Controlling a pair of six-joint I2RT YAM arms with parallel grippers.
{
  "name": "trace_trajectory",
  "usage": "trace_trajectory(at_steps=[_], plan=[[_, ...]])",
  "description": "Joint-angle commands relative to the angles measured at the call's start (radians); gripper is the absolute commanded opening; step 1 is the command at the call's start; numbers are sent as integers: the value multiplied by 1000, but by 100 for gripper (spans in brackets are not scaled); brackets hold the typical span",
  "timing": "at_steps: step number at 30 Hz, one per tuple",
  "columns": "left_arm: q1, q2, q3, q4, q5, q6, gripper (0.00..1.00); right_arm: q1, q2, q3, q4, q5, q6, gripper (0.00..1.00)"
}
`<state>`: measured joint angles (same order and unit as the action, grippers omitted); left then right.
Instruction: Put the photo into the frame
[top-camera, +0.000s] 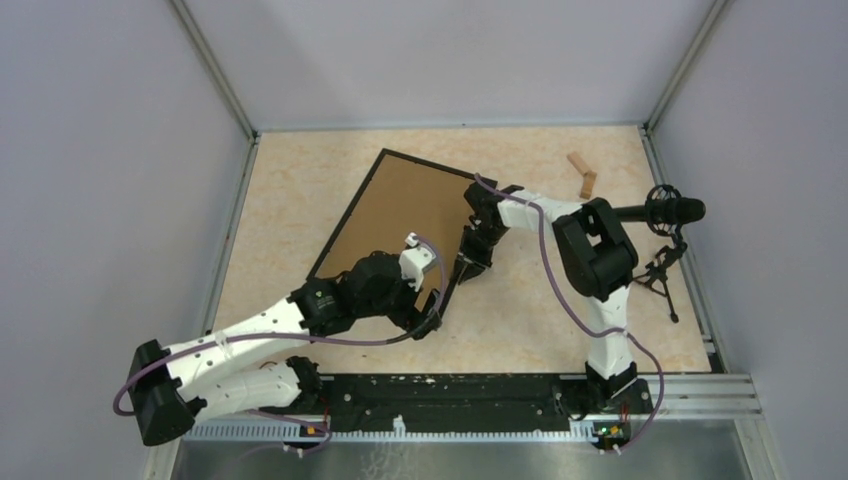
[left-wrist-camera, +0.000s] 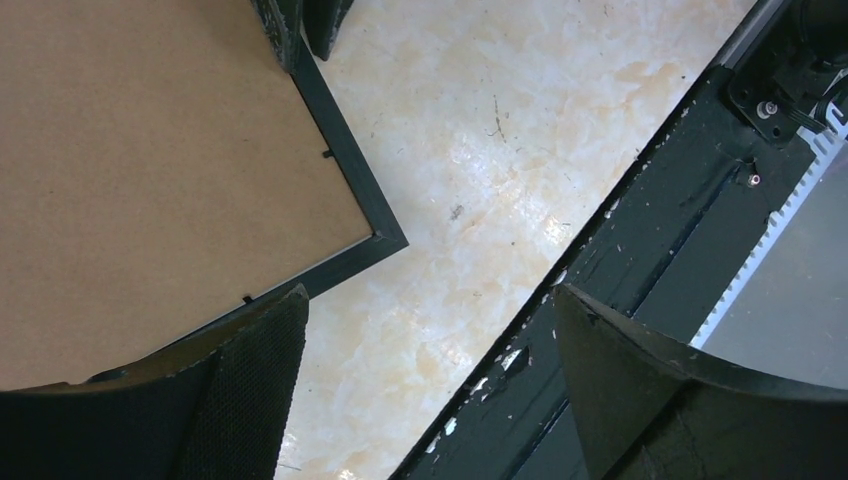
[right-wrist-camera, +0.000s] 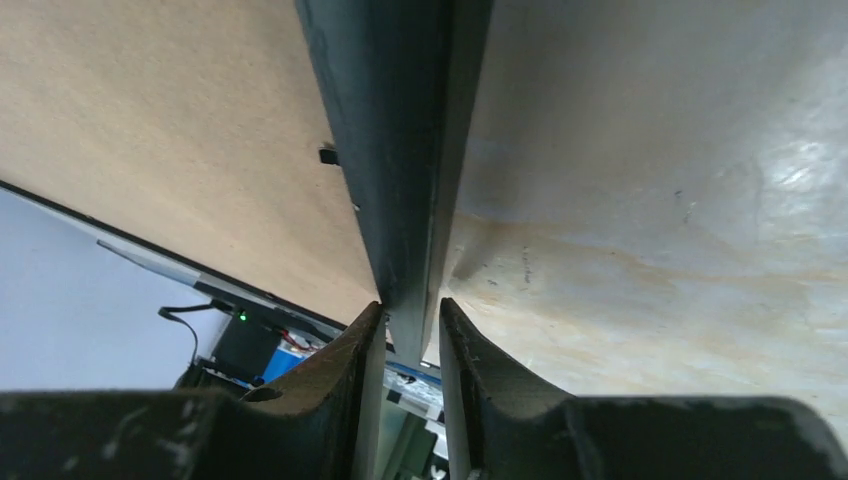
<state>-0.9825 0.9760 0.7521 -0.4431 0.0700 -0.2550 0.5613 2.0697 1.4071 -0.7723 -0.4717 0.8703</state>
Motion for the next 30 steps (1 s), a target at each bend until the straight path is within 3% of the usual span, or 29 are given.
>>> trace_trajectory(at_steps=[1, 8, 21, 26, 30], plan=[[5, 34, -31, 87, 40, -17, 96, 23, 46, 39, -16, 35, 20, 23], [3, 184, -15, 73, 12, -30, 90, 28, 63, 50, -57, 67, 25, 0], [-249, 559, 211, -87, -529, -26, 96, 28, -32, 59, -83, -11, 63, 0], [-274, 624, 238, -98, -596, -21, 95, 28, -70, 49, -70, -10, 84, 0], [-273, 575, 224, -75, -536, -13, 95, 27, -88, 50, -87, 13, 75, 0]])
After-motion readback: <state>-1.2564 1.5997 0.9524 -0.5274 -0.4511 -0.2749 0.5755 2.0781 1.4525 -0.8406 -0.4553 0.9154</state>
